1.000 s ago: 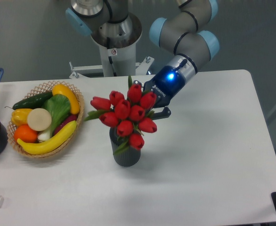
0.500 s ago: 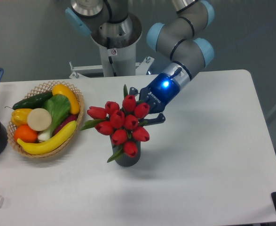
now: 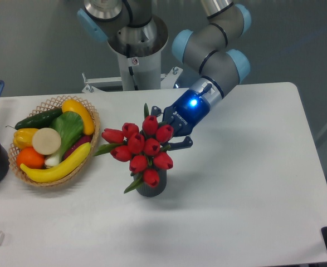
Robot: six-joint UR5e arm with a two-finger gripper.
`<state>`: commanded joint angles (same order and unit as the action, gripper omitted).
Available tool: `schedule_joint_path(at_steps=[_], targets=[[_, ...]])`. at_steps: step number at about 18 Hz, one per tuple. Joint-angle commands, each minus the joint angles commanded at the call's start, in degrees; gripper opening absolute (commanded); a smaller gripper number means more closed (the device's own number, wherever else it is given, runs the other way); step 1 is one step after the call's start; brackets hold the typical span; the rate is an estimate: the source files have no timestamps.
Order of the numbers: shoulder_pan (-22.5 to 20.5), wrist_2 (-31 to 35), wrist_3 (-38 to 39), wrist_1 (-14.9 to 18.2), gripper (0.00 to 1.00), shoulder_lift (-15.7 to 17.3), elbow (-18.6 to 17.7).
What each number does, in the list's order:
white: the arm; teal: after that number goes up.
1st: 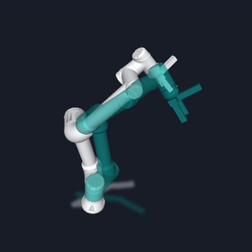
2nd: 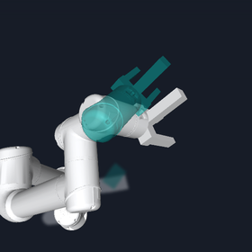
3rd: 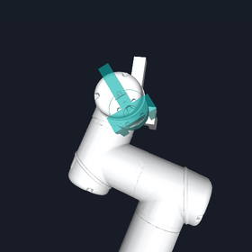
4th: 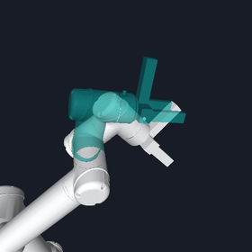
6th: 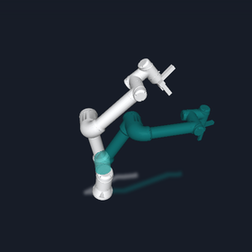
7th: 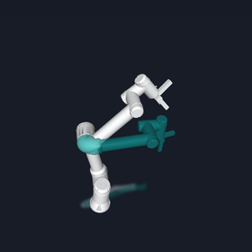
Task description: Insert the flowers into the vase
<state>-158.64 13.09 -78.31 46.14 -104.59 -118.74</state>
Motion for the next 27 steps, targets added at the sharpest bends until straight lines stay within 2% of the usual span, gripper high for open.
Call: schedule_joint_path(at_steps=[2,5,8,14,18,20,23,27], targets=[[0.0,0.2,-0.1,0.0,0.12,0.0,-0.2],[0.0,0.3,-0.2,-0.1,0.21,0.0,0.0],[-0.1,0.3,-1.1,-0.1,0.35,-0.1,0.3],[-0.3,0.2,-1.1,-0.1,0.54,0.1,0.5],[-0.4,0.3,-1.5,-0.1,0.81,0.3,0.8],[-0.8,0.3,-1.8,-0.1,1.00,0.5,0.9],[-1.8,0.3,-2.7,-0.1,1.00,2.1,1.1],[-5.4,0.4,-7.6,-0.1,1.00,4.6,1.7]])
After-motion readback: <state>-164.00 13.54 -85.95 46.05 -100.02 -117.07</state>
